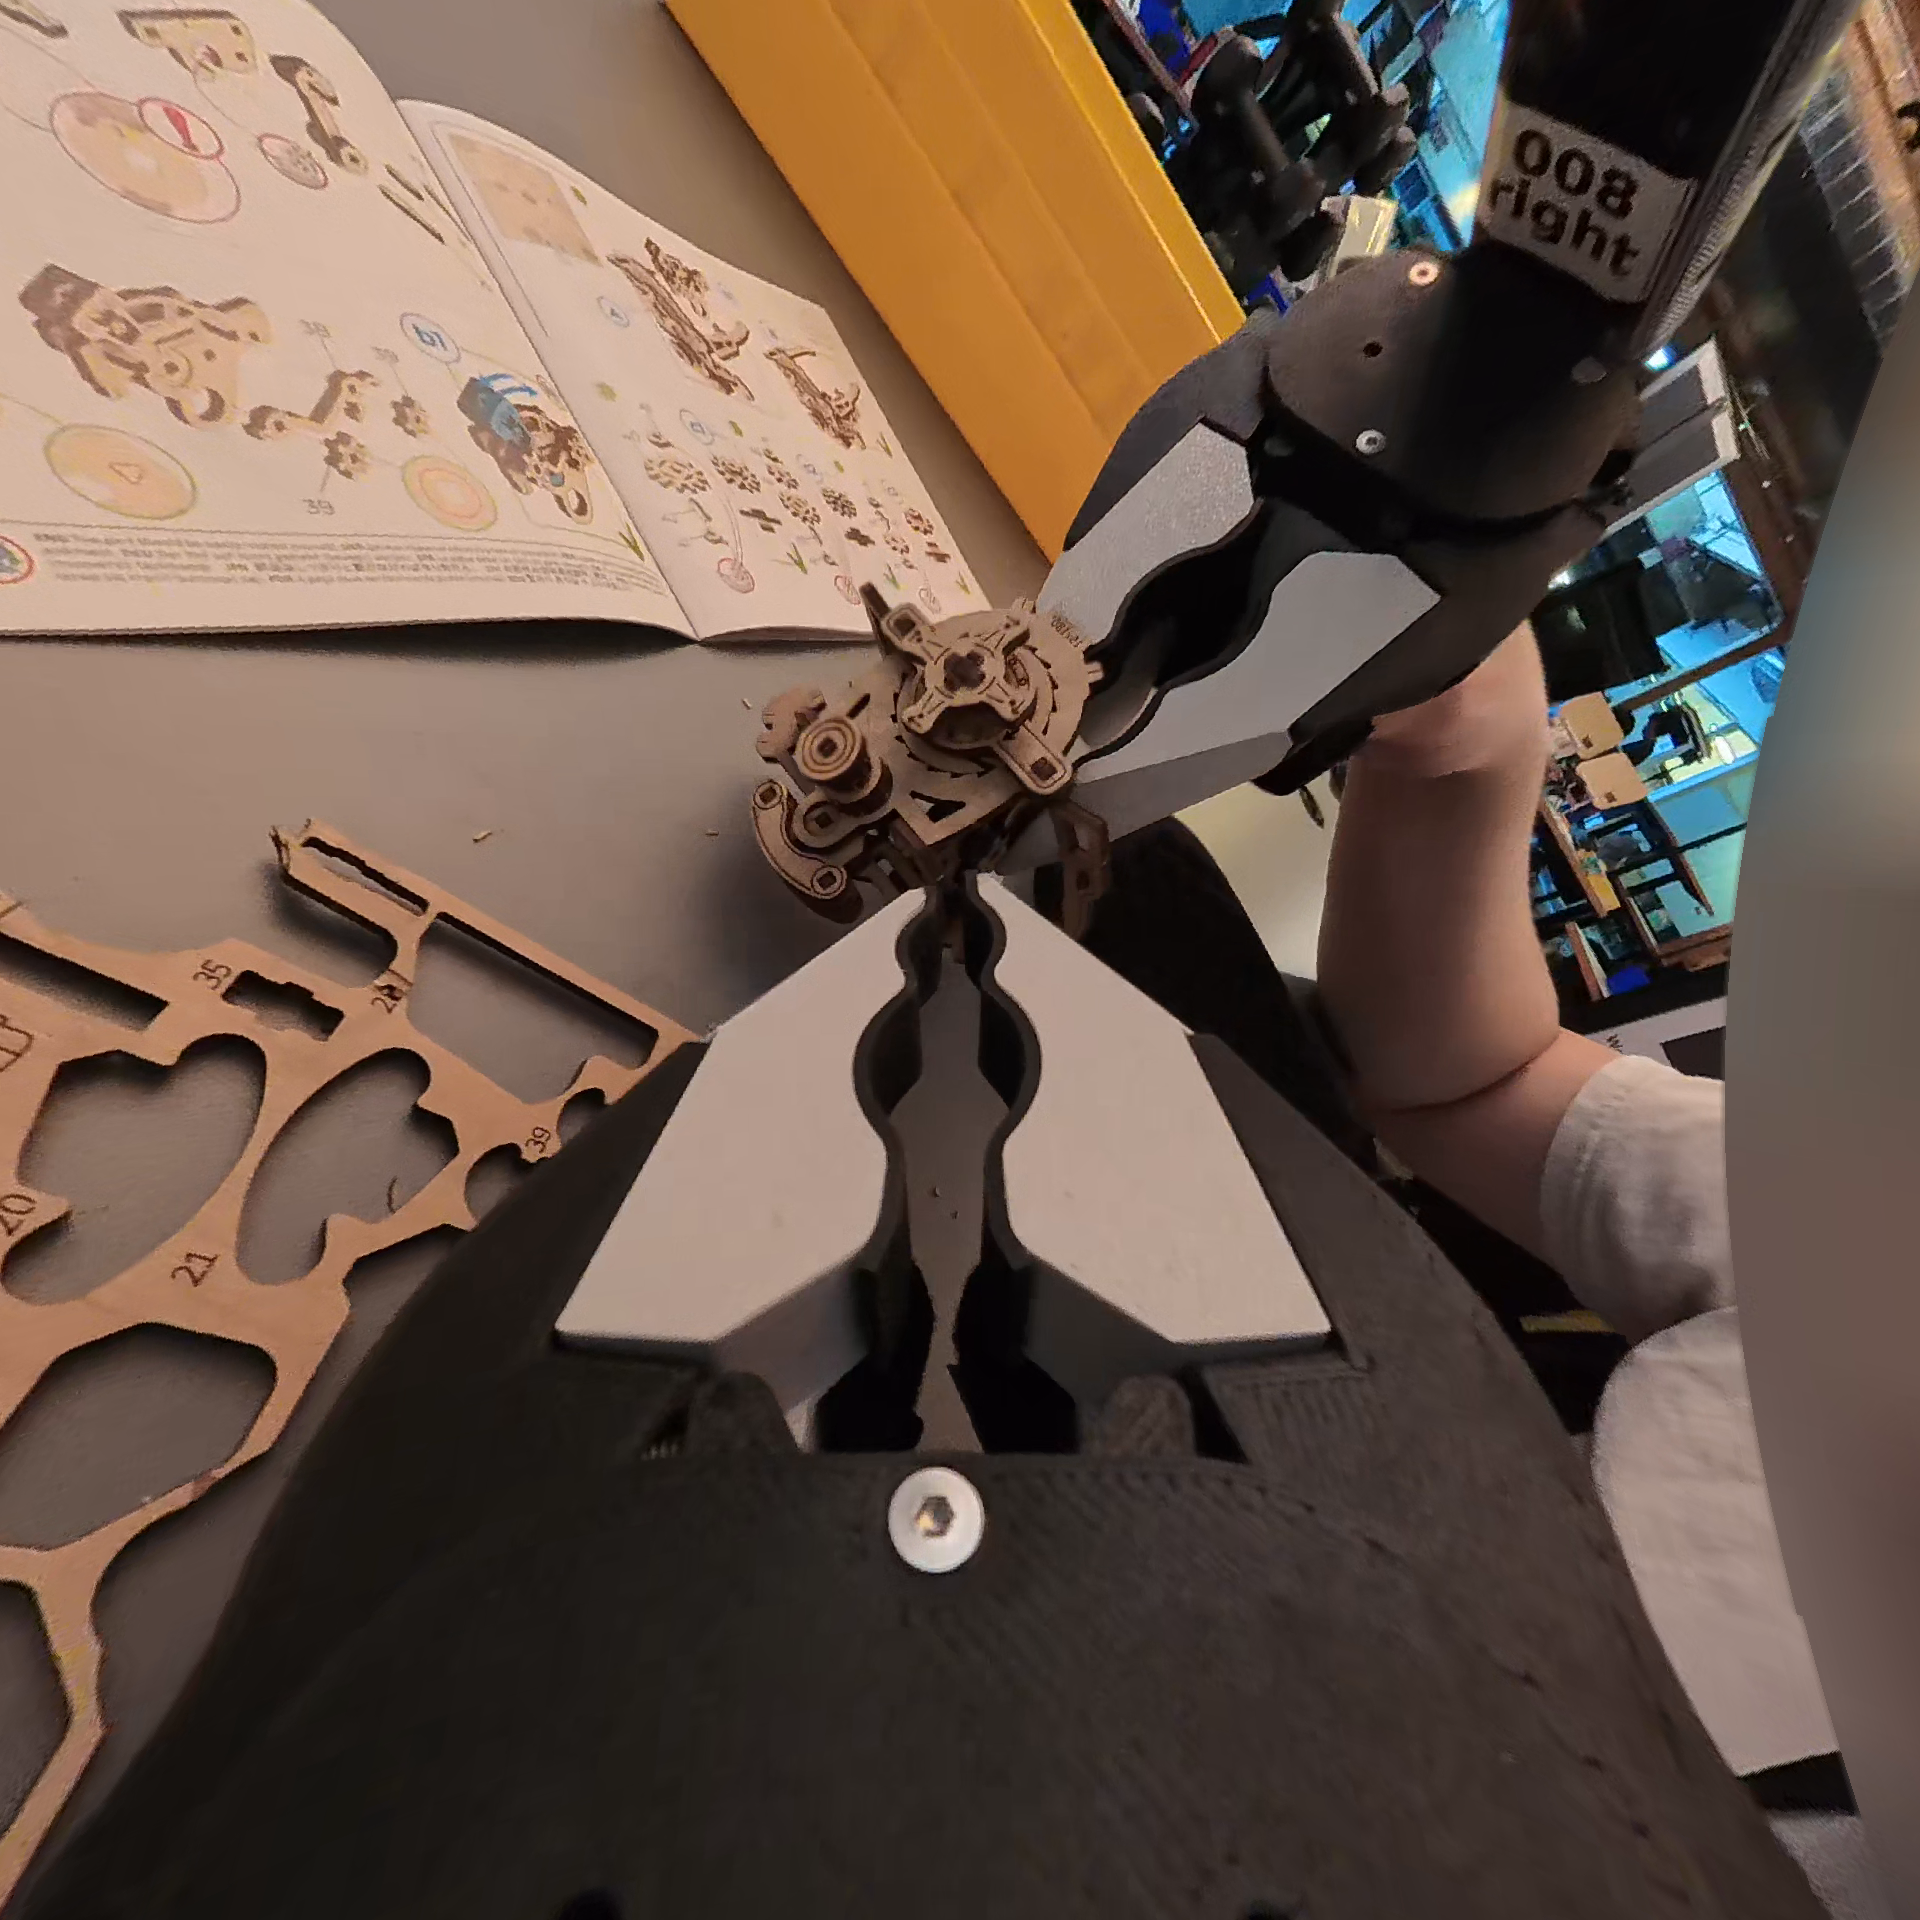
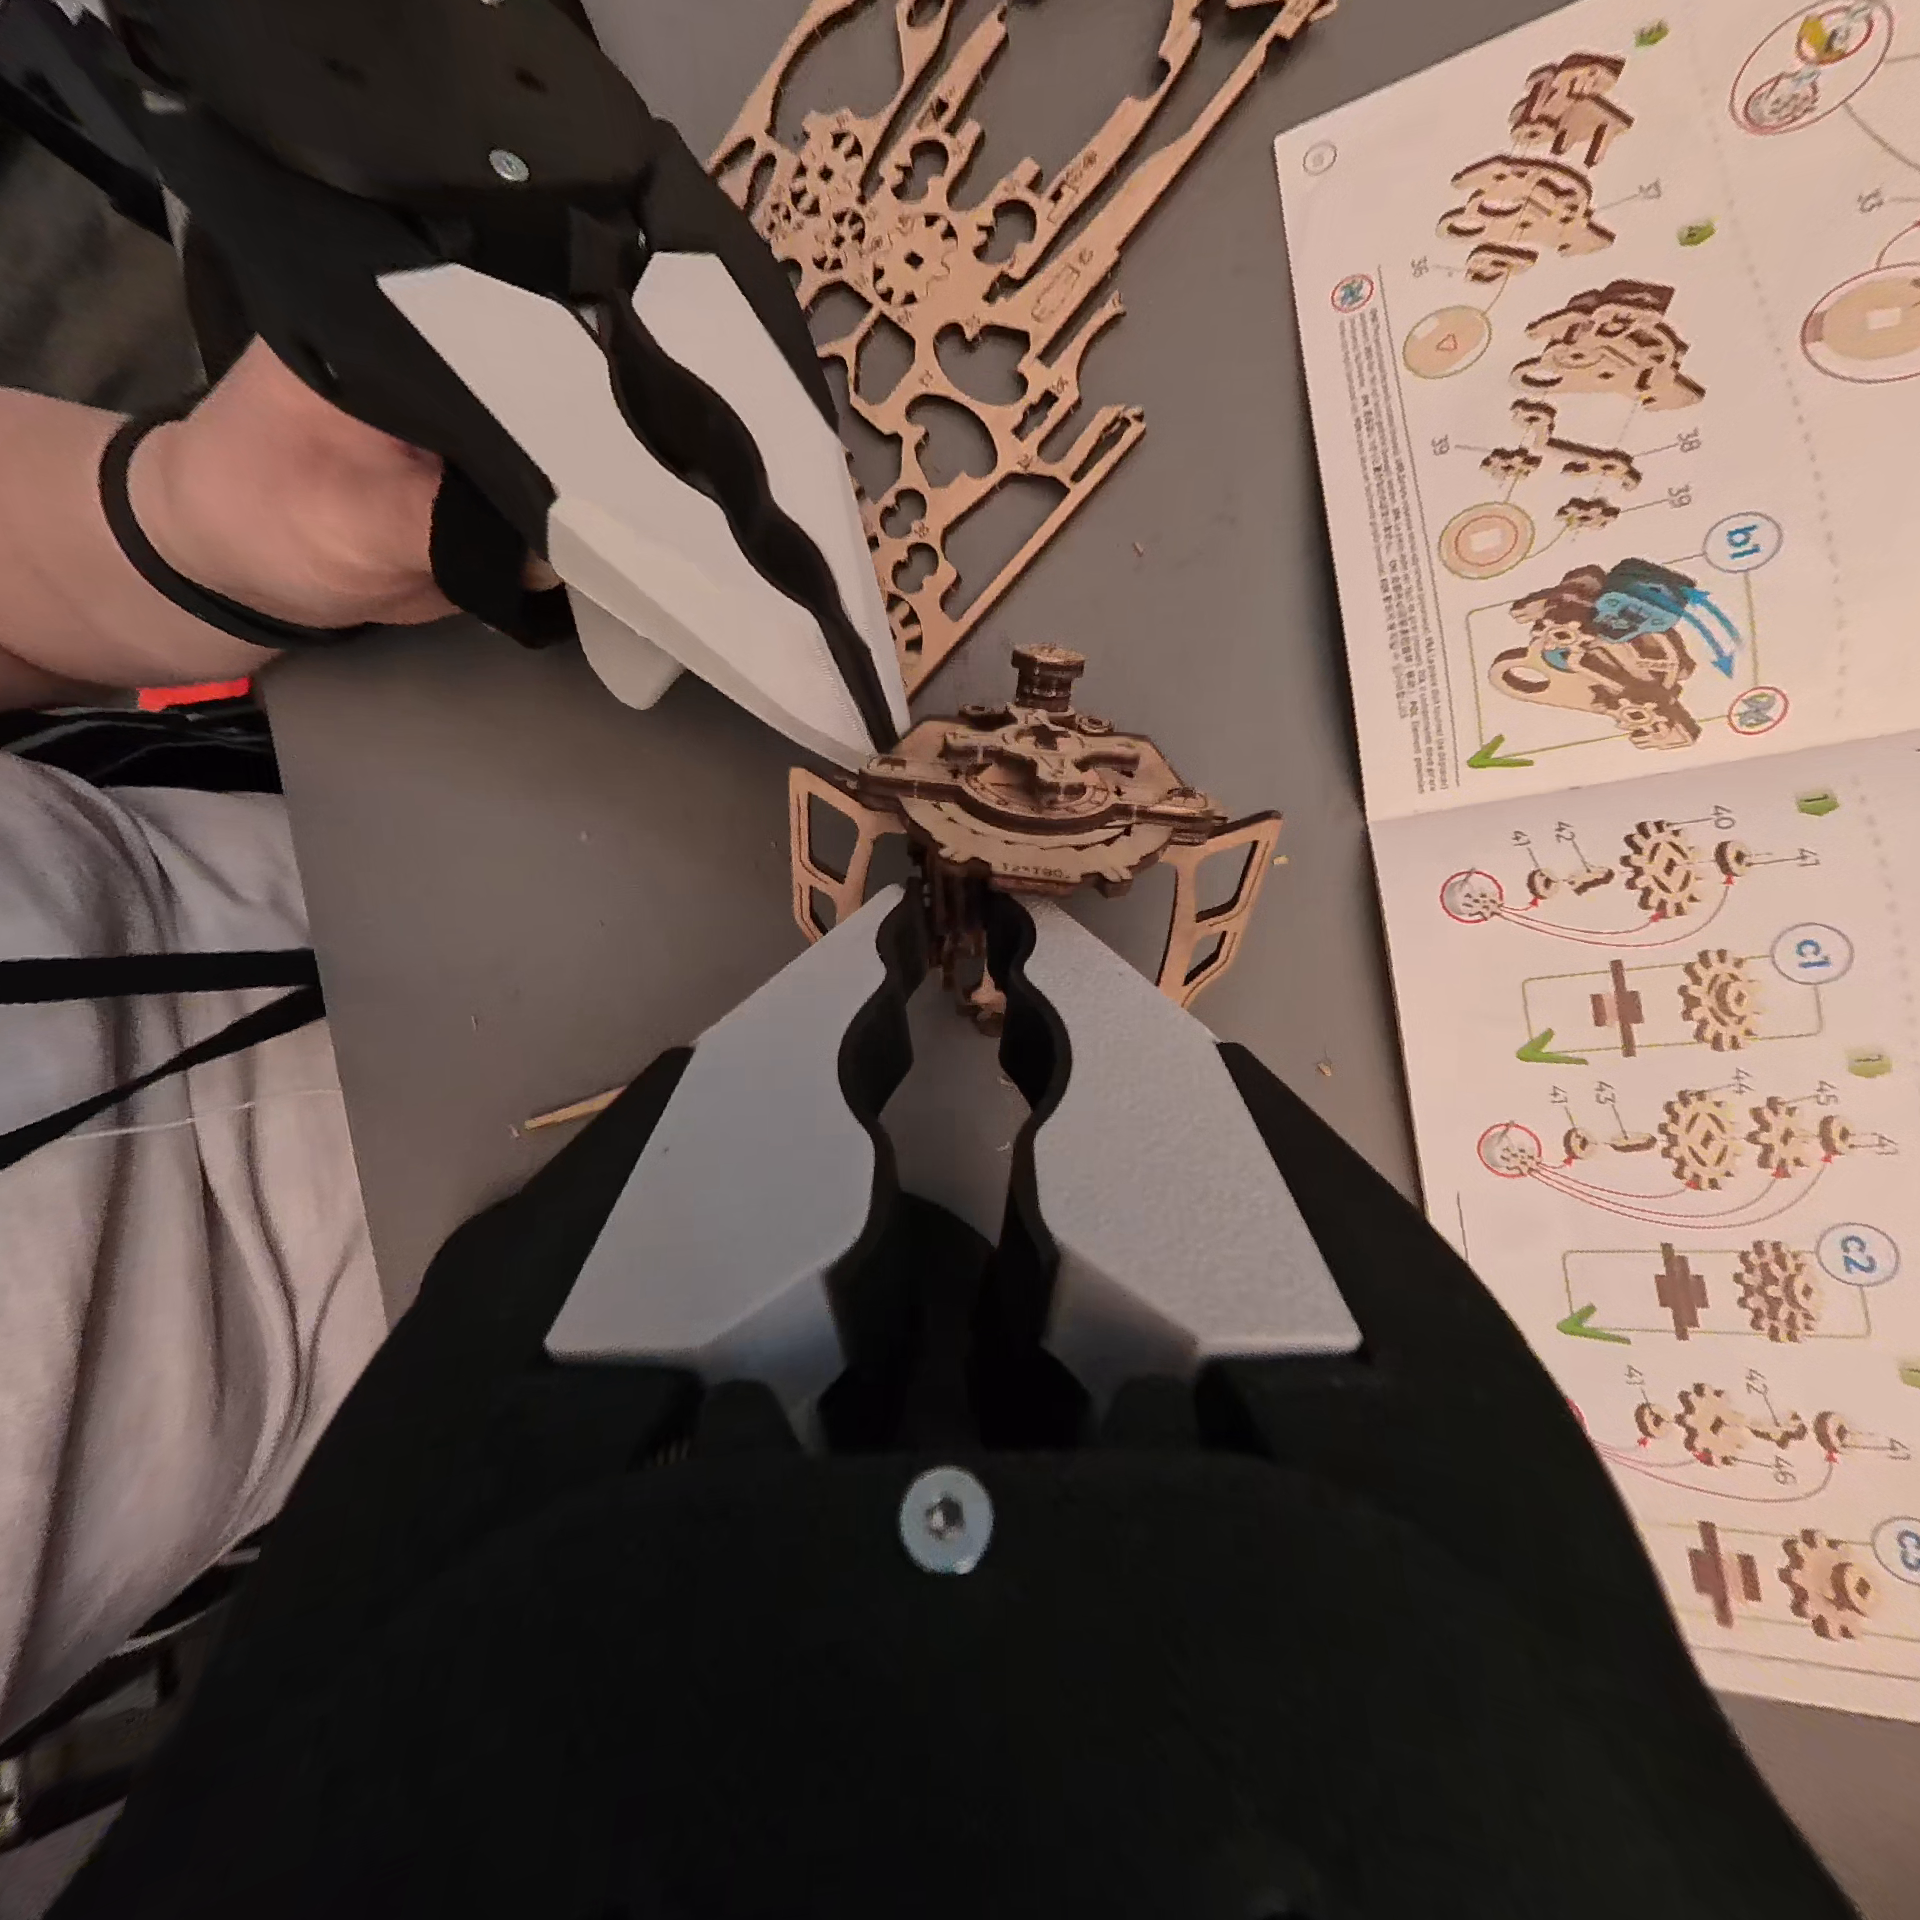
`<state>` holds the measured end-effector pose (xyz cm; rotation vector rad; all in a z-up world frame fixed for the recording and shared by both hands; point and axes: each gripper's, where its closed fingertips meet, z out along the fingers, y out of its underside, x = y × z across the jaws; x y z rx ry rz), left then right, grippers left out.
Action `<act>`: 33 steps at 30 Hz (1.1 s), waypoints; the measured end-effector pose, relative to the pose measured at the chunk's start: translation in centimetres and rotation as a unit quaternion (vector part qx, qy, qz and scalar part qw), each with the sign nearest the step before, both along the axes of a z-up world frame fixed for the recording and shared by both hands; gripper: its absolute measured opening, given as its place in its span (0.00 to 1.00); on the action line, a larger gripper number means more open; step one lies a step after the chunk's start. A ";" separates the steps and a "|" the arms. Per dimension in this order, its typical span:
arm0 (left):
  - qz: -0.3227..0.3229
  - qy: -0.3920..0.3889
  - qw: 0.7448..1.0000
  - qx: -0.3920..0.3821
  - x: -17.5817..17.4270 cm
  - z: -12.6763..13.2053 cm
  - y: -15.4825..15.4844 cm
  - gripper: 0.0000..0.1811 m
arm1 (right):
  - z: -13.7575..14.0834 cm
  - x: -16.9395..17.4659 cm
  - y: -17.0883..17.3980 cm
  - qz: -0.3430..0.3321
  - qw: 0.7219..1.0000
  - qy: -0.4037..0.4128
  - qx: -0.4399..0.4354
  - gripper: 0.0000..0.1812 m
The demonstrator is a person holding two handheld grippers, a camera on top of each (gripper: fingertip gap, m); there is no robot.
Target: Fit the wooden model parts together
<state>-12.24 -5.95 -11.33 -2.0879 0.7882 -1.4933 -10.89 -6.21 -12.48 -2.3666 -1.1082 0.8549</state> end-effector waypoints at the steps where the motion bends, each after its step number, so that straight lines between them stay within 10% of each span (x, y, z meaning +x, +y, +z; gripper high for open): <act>1: 0.000 -0.003 1.000 -0.004 0.1 -0.1 0.0 0.00 | -0.1 0.1 0.0 0.000 1.000 -0.005 -0.003 0.06; 14: 0.017 0.055 0.994 0.096 1.0 -0.6 -0.3 0.00 | -0.2 1.1 -0.4 -0.013 0.994 -0.109 -0.006 0.06; 33: 0.016 0.023 0.999 -0.034 1.6 -1.5 0.6 0.01 | -0.5 1.4 0.2 -0.013 0.996 -0.089 -0.007 0.06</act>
